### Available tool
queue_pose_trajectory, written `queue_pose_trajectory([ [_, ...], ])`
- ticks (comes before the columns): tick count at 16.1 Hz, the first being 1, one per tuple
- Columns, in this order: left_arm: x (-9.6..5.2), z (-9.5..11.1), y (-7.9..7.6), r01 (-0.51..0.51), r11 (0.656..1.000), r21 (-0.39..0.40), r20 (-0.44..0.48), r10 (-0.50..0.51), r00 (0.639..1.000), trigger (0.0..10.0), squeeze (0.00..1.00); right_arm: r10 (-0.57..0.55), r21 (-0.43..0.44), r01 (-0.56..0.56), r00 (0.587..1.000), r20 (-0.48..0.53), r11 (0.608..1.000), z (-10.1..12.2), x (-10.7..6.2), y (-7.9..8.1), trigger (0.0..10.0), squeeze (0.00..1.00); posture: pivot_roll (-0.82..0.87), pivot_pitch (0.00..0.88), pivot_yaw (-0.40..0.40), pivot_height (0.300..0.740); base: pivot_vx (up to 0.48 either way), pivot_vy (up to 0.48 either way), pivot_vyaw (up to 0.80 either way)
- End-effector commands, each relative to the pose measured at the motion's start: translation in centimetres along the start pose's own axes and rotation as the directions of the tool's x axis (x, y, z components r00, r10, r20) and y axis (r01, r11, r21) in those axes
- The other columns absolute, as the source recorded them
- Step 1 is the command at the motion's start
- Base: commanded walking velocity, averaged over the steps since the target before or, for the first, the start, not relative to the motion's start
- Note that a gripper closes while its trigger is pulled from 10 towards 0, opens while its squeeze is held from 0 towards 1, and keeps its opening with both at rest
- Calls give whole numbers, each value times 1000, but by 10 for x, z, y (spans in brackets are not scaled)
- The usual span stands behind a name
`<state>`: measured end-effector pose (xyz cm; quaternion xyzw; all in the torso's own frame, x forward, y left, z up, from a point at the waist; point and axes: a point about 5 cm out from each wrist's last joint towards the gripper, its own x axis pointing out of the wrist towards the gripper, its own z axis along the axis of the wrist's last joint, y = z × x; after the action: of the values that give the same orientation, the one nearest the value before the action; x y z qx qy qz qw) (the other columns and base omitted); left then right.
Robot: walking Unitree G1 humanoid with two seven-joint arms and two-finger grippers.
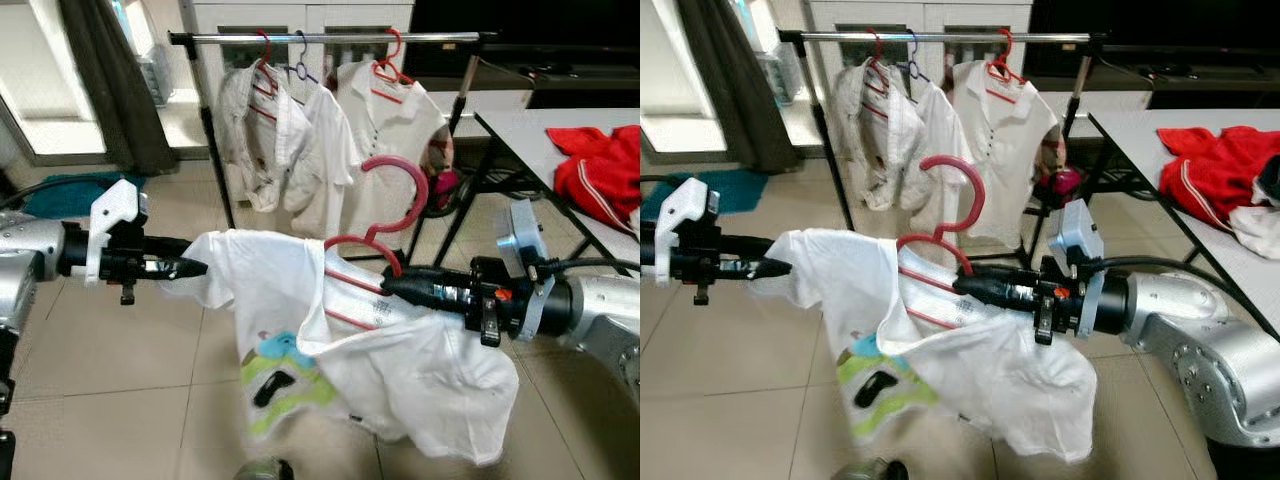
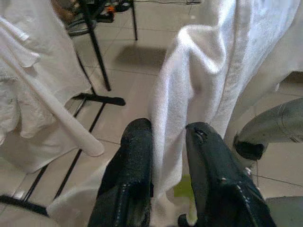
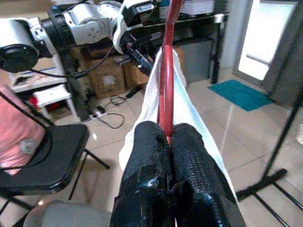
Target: Hang hanger
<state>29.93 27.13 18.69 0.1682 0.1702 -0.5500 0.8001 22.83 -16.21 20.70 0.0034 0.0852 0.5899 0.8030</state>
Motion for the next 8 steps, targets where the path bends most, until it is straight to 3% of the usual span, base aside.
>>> queue_pose_trajectory([
  [1,-2,0,1,-9,1000,5,-11,9,1000,0,0,30,-38,-29,999,24,999,6,1,4,10000,0,47,0,45,740,0,0,0],
  [6,-4,-3,2,-13,1000,-13,-1,13,1000,0,0,34,-39,-33,999,22,999,6,2,5,10000,0,47,0,43,740,0,0,0],
  [8,-8,-4,5,-62,998,-10,13,62,998,0,0,32,-39,-31,999,24,999,6,2,4,10000,0,48,0,43,740,0,0,0],
])
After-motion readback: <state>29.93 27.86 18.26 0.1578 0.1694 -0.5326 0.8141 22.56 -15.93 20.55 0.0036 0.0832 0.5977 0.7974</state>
